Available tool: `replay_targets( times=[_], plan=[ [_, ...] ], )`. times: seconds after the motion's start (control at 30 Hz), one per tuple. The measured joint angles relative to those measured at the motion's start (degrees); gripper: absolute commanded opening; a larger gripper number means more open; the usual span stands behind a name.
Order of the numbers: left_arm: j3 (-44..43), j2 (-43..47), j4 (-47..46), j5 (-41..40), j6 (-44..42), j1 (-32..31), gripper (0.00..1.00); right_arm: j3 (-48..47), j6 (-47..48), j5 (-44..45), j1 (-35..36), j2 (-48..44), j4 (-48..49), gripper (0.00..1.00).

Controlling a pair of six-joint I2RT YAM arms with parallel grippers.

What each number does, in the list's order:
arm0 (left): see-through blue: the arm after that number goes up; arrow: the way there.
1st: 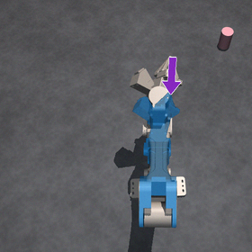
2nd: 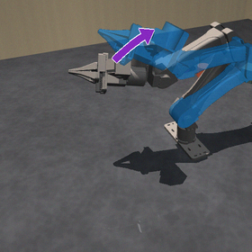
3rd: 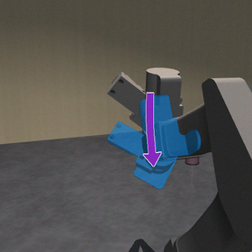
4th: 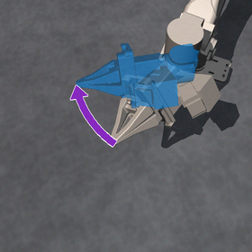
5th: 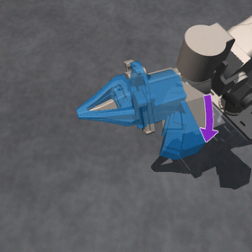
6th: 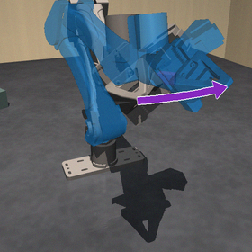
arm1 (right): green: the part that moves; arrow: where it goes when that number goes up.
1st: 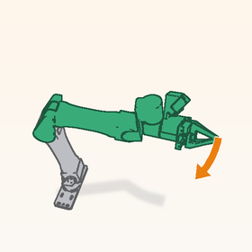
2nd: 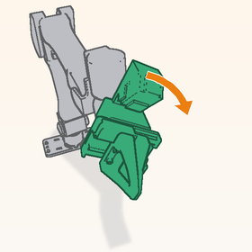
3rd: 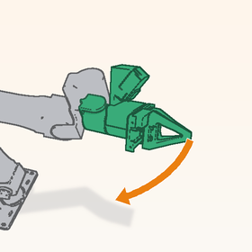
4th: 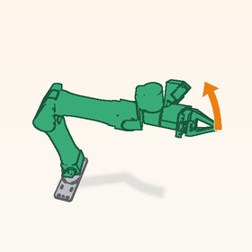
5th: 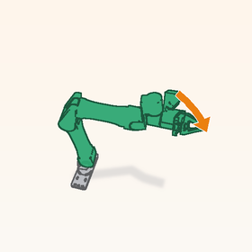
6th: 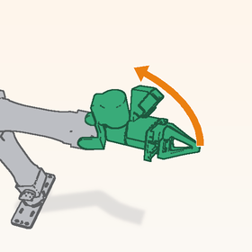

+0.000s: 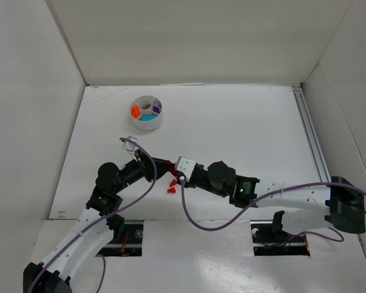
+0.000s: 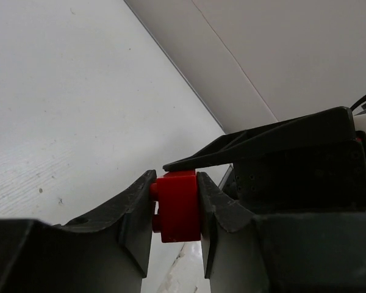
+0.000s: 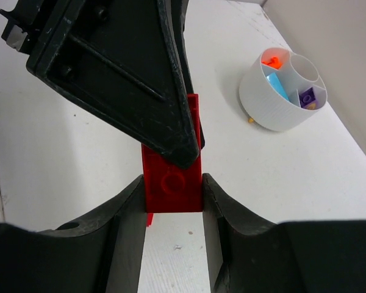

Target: Sort the legos into containers by color

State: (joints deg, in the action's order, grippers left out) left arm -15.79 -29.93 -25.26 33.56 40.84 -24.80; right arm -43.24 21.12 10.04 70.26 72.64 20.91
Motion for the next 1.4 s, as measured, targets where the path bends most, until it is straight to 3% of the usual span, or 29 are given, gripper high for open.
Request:
replay_targets(
  times=[0.07,0.13,0.27,0.3,0.37,0.4,0.67,0.93,1.17,1.4],
  plan=[
    [0.07,-0.15,0.0,0.26,0.31,-0.02,0.0,0.13,-0.11,0.17,0.15,0.04,-0.02,0.19],
    [0.02,-0.22,0.2,0.07,0.52,-0.02,0.0,0.13,-0.11,0.74,0.31,0.04,-0.11,0.23],
    [-1.66,-0.39,3.48,-2.03,0.72,-0.59,0.0,-0.15,-0.28,1.64,0.35,0.07,-0.79,0.42],
    [-2.58,-0.5,4.92,-2.86,0.68,-0.72,0.0,-0.52,-0.33,1.9,0.35,0.11,-1.03,0.57],
    [-5.44,-1.38,8.02,-5.62,0.17,-0.98,0.0,-1.4,-0.39,3.8,0.33,0.2,-1.46,0.77],
    [-7.5,-2.47,9.9,-7.98,-0.11,-0.96,0.0,-1.95,-0.39,5.33,0.28,0.22,-1.88,0.99],
    [-25.92,-17.64,20.33,-28.41,-3.23,-0.5,0.0,-5.88,-0.37,12.44,-1.9,2.75,-6.25,1.0],
    [-46.42,-40.02,30.64,-42.45,-5.92,4.7,0.0,-9.53,-2.38,-0.24,-22.01,5.18,-13.46,1.0],
    [-63.98,-56.96,34.95,-48.43,-8.87,10.71,0.0,-12.17,-2.91,-10.49,-34.88,6.58,-21.68,1.0],
    [-81.99,-75.56,38.1,-49.07,-11.85,15.21,0.0,-12.2,-2.82,-13.79,-39.95,6.51,-24.94,1.0]
  ],
)
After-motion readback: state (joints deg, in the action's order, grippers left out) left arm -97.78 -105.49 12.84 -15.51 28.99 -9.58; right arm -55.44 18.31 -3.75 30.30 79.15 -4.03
